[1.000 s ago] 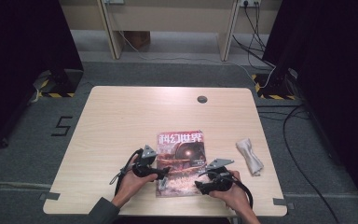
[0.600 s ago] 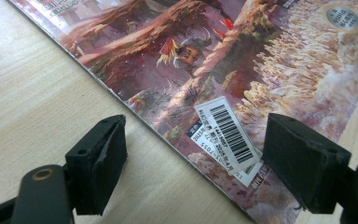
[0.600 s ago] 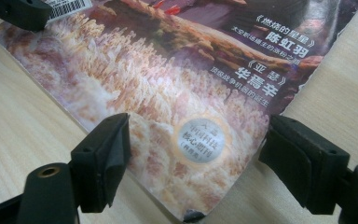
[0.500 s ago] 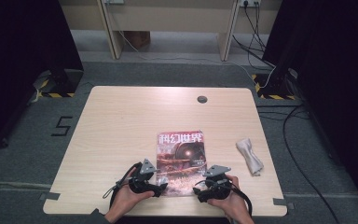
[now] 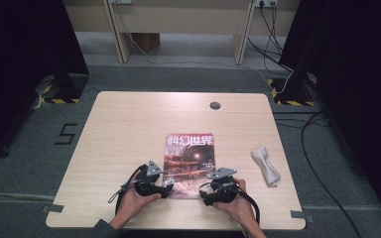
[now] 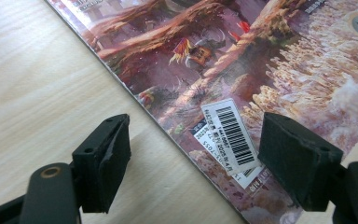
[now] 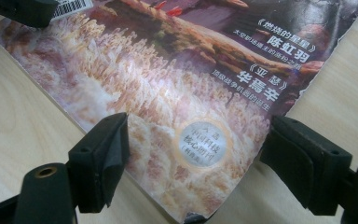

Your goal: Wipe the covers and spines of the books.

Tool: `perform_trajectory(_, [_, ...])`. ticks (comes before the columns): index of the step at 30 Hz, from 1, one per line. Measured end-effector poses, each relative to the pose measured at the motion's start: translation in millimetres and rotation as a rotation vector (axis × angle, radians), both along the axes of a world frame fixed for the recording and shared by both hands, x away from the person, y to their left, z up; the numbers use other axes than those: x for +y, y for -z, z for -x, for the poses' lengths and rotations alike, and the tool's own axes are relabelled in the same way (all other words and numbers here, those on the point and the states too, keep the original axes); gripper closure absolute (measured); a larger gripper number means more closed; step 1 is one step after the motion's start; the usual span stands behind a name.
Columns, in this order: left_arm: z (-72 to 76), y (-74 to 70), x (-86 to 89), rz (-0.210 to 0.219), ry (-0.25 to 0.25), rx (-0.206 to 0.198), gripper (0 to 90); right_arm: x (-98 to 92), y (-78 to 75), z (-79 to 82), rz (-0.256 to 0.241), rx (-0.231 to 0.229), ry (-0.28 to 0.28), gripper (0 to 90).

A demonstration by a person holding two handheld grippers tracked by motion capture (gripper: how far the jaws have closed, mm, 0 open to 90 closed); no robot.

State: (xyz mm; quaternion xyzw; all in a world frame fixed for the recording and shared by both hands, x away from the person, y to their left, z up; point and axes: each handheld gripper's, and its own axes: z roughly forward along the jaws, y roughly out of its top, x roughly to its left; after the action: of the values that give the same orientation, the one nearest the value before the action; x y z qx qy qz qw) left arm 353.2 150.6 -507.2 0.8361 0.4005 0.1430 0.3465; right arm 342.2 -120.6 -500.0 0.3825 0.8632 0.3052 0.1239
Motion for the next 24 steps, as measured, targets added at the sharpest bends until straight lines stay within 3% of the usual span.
perform_trajectory(10, [-6.3,0.5,7.6,0.012,-0.028,0.013,23.6,7.9,-0.1,-9.2,-0.003,0.004,-0.005,22.7])
perform_trajectory(12, [-6.3,0.7,8.9,0.03,-0.034,0.013,23.2,5.6,-1.1,-10.1,-0.002,0.0,-0.02,28.2])
perform_trajectory(14, [-5.9,-0.5,10.3,0.039,-0.043,0.002,25.0,-1.3,-3.4,-11.7,-0.019,-0.013,-0.021,36.6])
perform_trajectory(16, [-4.9,-2.7,11.7,0.065,-0.049,0.002,23.5,-10.0,-6.3,-13.8,-0.053,-0.006,-0.004,38.1])
perform_trajectory(20, [1.3,-6.0,14.5,0.096,-0.041,-0.002,22.4,-28.2,-13.4,-18.1,-0.08,-0.036,0.038,40.7])
perform_trajectory(24, [12.2,-7.3,18.6,0.122,-0.021,0.007,20.2,-49.1,-21.9,-22.3,-0.056,-0.084,0.085,43.2])
